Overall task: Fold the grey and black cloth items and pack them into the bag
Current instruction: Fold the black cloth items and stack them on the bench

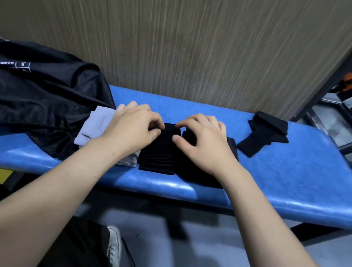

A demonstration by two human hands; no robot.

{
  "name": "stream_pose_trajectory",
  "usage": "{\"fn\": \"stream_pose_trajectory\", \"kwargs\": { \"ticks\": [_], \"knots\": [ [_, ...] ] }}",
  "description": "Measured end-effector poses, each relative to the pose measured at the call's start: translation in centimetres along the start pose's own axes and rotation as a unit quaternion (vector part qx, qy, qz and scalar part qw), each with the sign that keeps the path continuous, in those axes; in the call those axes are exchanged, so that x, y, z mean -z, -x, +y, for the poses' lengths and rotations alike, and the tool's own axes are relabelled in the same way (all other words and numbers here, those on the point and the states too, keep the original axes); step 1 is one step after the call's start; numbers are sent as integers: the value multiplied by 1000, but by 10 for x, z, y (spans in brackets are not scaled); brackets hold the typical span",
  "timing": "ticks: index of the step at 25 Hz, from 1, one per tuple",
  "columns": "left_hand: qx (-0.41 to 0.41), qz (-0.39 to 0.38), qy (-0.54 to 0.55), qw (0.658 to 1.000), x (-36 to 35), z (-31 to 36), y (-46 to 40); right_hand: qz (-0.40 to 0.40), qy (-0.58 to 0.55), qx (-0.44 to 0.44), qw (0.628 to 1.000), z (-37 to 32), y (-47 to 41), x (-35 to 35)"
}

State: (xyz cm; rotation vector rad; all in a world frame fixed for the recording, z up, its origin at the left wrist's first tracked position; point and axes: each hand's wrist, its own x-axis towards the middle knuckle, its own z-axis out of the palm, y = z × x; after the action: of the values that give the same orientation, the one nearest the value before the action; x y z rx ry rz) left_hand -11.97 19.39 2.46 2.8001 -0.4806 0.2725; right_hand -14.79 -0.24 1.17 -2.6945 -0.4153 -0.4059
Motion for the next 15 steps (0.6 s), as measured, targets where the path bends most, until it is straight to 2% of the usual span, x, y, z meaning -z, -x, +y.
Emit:
{"fn": "stream_pose_trajectory", "kwargs": {
  "ticks": [3, 6, 15],
  "knots": [
    [-18, 68, 37, 997, 1, 26, -8, 60, -54, -38, 996, 25, 12, 19],
    [-56, 100, 57, 992, -6, 59, -18, 82, -56, -84, 992, 64, 31, 32],
    [-122, 59, 60, 989, -54, 171, -58, 66, 18, -186, 980, 162, 87, 67]
  ]
}}
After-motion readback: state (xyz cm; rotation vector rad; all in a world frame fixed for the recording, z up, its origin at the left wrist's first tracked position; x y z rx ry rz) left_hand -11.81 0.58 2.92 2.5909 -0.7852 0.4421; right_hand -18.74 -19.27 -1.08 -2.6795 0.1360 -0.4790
